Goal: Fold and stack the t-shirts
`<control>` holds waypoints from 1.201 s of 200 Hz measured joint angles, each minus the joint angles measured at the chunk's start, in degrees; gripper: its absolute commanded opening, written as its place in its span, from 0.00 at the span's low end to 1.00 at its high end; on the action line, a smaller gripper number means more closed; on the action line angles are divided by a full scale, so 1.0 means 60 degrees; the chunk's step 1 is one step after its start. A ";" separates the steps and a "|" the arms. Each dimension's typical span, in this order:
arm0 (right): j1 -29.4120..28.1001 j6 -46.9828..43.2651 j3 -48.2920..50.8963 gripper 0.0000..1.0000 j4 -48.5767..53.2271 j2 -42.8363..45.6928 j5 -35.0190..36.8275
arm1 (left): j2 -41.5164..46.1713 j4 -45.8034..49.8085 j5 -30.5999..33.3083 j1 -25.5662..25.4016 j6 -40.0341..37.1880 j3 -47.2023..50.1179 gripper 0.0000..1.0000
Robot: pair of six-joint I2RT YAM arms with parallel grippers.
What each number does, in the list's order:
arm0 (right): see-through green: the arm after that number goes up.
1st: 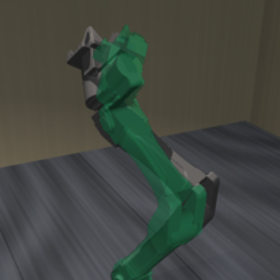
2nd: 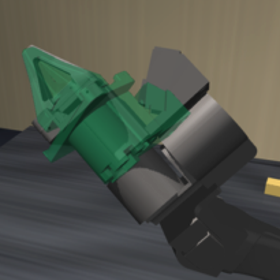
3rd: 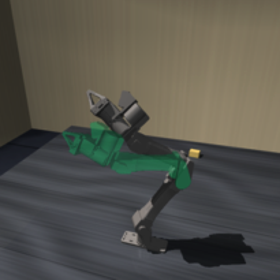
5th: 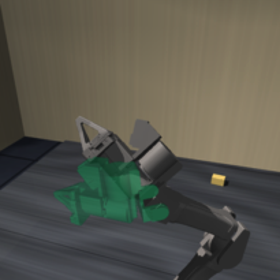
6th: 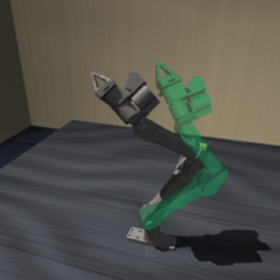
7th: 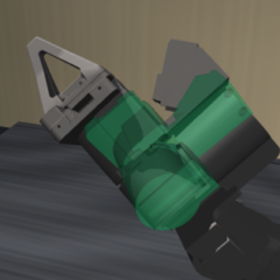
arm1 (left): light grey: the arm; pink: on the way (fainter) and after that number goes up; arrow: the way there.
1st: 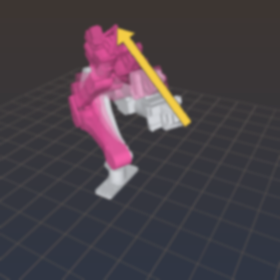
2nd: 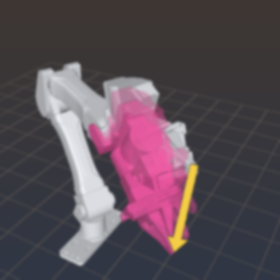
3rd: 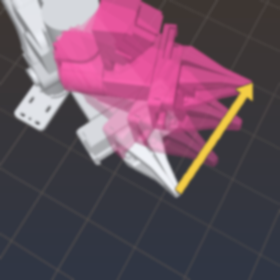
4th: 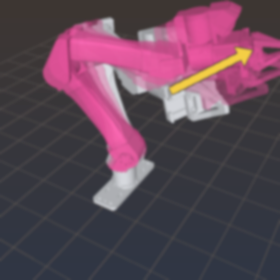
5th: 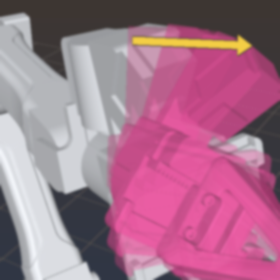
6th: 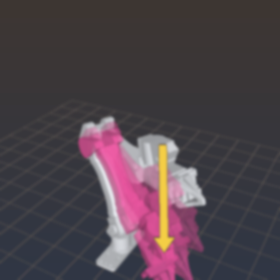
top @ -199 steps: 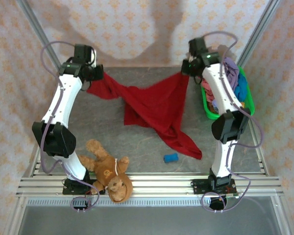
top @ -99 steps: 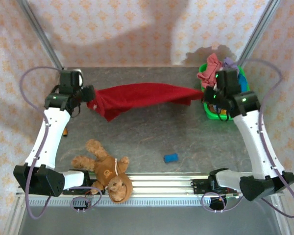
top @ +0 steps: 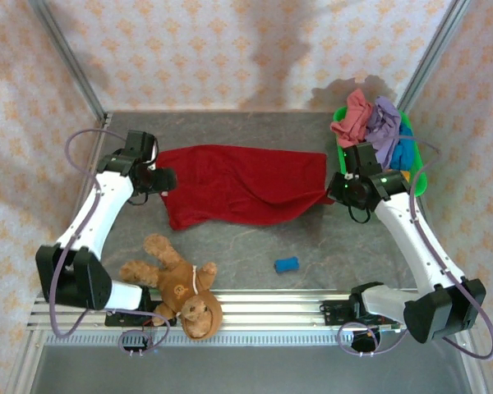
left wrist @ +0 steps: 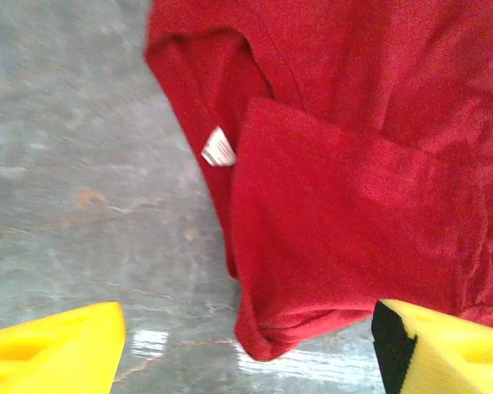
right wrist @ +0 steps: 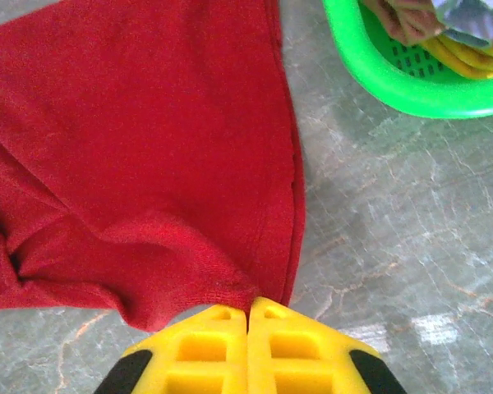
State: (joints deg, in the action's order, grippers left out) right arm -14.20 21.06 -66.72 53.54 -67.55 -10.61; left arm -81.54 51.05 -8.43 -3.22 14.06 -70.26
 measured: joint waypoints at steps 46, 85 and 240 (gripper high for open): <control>0.0029 0.0098 -0.0069 0.00 -0.0510 -0.0539 -0.0448 | -0.2452 -0.0197 -0.1038 0.0335 0.0182 -0.0055 0.72; 0.0087 0.0270 -0.0153 0.00 -0.0838 -0.0583 -0.0732 | -0.3752 -0.0313 -0.1585 0.1202 0.0091 -0.1249 0.56; 0.0113 0.0350 -0.0882 0.00 -0.1078 -0.1344 -0.1169 | -0.6127 -0.0696 -0.2834 0.1494 -0.0102 -0.3064 0.25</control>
State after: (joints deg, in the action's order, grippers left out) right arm -13.52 23.16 -72.01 47.07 -75.61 -17.63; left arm -118.30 46.87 -25.43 5.74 13.45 -88.64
